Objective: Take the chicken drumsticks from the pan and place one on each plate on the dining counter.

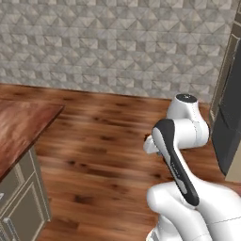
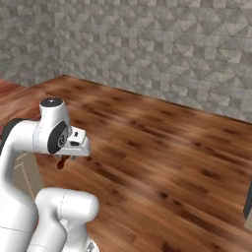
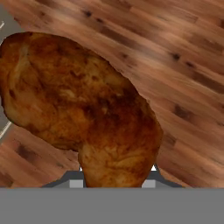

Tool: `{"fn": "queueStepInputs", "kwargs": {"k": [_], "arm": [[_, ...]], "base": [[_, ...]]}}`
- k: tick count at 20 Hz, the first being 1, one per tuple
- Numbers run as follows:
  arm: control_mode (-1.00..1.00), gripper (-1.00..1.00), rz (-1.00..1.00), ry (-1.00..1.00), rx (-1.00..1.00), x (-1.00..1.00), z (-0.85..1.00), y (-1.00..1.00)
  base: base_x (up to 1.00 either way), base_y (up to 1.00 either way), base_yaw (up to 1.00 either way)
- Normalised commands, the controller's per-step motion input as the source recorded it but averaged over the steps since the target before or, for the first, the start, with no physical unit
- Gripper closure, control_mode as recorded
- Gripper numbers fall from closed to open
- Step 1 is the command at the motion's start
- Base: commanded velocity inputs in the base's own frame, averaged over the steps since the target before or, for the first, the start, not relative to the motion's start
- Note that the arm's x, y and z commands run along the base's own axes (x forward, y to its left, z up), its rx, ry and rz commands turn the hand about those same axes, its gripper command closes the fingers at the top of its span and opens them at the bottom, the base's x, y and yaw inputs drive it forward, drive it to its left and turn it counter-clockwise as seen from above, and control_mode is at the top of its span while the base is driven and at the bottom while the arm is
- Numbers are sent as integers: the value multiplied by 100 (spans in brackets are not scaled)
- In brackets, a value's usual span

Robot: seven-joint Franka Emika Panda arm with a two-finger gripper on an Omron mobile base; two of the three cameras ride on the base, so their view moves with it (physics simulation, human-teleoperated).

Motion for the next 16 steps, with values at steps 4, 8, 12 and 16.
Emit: {"fn": "queueStepInputs", "kwargs": {"k": [4, 8, 12, 16], "arm": [[100, 100, 0, 0, 0, 0, 0, 0], [100, 100, 0, 0, 0, 0, 0, 0], [100, 100, 0, 0, 0, 0, 0, 0], [100, 100, 0, 0, 0, 0, 0, 0]], "base": [[100, -5, 2], [100, -3, 2], [100, -2, 2], [100, -1, 4]]}}
